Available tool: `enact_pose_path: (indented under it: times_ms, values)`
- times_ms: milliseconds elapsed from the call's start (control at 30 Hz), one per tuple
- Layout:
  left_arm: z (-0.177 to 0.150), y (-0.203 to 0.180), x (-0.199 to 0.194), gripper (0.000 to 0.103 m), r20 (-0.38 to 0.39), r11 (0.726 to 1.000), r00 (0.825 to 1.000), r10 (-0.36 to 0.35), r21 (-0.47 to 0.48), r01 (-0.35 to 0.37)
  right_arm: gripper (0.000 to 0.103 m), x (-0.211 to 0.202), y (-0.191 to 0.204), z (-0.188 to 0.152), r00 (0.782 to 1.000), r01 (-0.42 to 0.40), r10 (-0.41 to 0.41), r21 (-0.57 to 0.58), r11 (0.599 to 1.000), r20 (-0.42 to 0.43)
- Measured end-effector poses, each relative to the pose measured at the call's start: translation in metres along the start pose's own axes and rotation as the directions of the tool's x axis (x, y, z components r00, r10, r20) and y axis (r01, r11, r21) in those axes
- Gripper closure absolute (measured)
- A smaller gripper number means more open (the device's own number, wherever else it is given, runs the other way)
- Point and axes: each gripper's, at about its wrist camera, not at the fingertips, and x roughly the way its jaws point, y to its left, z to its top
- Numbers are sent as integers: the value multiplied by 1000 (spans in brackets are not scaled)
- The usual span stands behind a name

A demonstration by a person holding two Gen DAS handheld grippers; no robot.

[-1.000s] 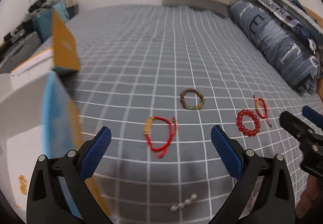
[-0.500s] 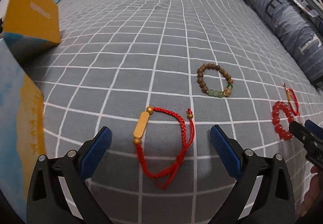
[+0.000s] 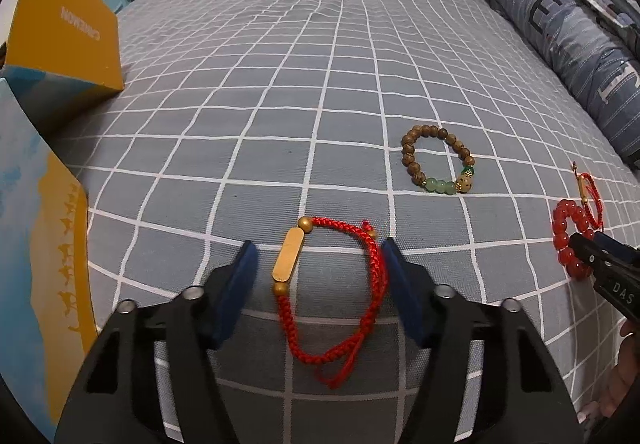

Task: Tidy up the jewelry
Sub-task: 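Grasp the red cord bracelet with the left tool while the right tool grasps the red bead bracelet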

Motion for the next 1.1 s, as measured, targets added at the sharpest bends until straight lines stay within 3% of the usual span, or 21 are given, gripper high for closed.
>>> enact_pose_path:
  times_ms: [67,133,200,500,1100]
  values:
    - [1,0,-1,60,-4,1000,1000,0,1,0,69,0,0,1,1000,-6,6,2,1000,-1]
    - [2,-1,-1,82,-10,1000,1000,2,7,-2,84,-2,1,0,1000,-4,4,0,1000,-4]
    - [3,2,-2,92,-17,1000,1000,-6,1,6,90,-5,3,0,1000,-3,3,-3,1000,-10]
    - [1,4,-14,94,-6,1000,1000,-13,-7,13,90,-21,0,-5,999,-39,39,5,999,8]
    - [8,8,-47,94,-8,995,995,-97,-30,97,90,-63,0,-1,994,-93,92,12,996,66]
